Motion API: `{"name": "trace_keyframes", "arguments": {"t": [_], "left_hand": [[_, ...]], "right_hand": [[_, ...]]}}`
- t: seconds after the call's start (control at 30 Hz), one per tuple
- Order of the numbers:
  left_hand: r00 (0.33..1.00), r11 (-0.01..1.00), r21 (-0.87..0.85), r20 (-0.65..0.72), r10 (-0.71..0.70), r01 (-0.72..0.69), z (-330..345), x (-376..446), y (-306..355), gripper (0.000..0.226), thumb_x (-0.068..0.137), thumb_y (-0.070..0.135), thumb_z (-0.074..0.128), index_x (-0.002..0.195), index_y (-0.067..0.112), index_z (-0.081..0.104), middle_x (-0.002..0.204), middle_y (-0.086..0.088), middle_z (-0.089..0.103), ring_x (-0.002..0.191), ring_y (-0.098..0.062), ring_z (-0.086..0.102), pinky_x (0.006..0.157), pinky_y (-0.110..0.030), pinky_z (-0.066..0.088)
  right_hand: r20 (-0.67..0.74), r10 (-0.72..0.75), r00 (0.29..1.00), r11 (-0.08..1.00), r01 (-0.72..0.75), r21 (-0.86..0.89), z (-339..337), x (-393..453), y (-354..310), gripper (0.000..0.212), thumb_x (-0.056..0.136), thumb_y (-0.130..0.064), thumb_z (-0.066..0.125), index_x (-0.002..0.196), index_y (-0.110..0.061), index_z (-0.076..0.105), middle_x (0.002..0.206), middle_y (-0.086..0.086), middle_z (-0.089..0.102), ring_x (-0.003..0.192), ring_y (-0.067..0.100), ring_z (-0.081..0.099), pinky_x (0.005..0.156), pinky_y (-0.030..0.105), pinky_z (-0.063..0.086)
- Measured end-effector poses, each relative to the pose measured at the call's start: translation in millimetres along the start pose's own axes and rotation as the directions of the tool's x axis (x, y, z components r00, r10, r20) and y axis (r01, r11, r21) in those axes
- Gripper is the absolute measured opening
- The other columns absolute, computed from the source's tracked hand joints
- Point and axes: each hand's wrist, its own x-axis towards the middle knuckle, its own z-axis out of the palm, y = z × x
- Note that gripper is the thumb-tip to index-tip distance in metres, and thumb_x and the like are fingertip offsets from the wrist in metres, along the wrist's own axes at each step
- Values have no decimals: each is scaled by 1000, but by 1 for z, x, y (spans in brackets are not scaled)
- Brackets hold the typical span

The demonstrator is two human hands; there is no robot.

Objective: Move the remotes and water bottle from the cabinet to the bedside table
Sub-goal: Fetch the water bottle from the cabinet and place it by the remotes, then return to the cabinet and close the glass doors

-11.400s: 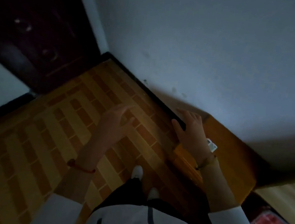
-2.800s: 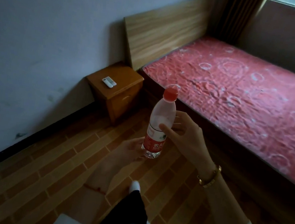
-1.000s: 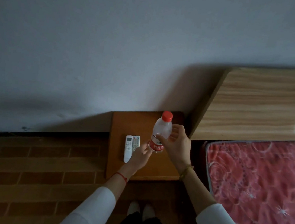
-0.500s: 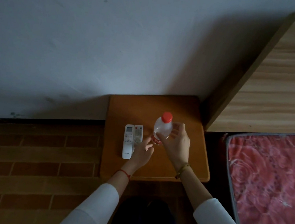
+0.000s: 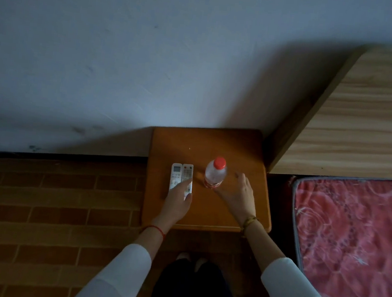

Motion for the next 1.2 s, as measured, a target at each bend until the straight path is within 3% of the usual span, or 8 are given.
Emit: {"name": "trace_keyframes", "arguments": {"t": [0.2,0.37,0.53,0.67,0.83,1.2], "left_hand": [[992,983,161,-71,105,-92,-61,-62,43,53,93,12,55,142,20,38,146,-5,43,132,-22,46,99,-36,50],[966,941,297,-148,212,-161,-112,-111,91,53,93,18,54,143,22,37,148,-1,41,135,-17,41,103,-27,40],[925,891,398,-205,320,-220,-153,-156,119,51,94,19,53,143,20,38,148,-2,42,138,-18,36,111,-39,39],[898,863,443,-234,372,-242,-173,-192,128,49,94,19,52,142,20,40,147,-2,44,138,-19,36,113,-39,35],[868,852,464,-288,405,-244,-180,-240,129,49,93,17,54,141,18,42,145,-1,46,135,-17,41,112,-31,32],[811,906,394,-474,344,-154,-190,-317,113,48,93,18,55,140,18,44,142,1,49,133,-14,42,110,-30,38]], "right_hand": [[31,-23,999,993,26,-117,-64,-43,-44,73,80,-30,71,141,-13,34,144,9,42,135,25,35,109,36,34],[-11,-130,991,983,127,-133,-118,-81,-94,62,85,-28,65,139,-13,39,144,10,43,136,26,34,111,40,34],[-24,-229,973,965,223,-138,-159,-120,-127,54,90,-29,59,139,-14,41,144,8,43,138,26,33,114,43,32],[0,-265,964,951,261,-169,-178,-150,-139,53,91,-30,58,138,-15,41,145,7,43,139,25,31,115,42,30],[18,-320,947,933,318,-171,-187,-185,-139,52,89,-29,59,136,-14,44,141,9,47,136,27,34,113,43,32],[128,-445,886,871,462,-170,-184,-214,-155,53,89,-39,57,137,-22,41,145,4,43,140,24,28,112,42,31]]}}
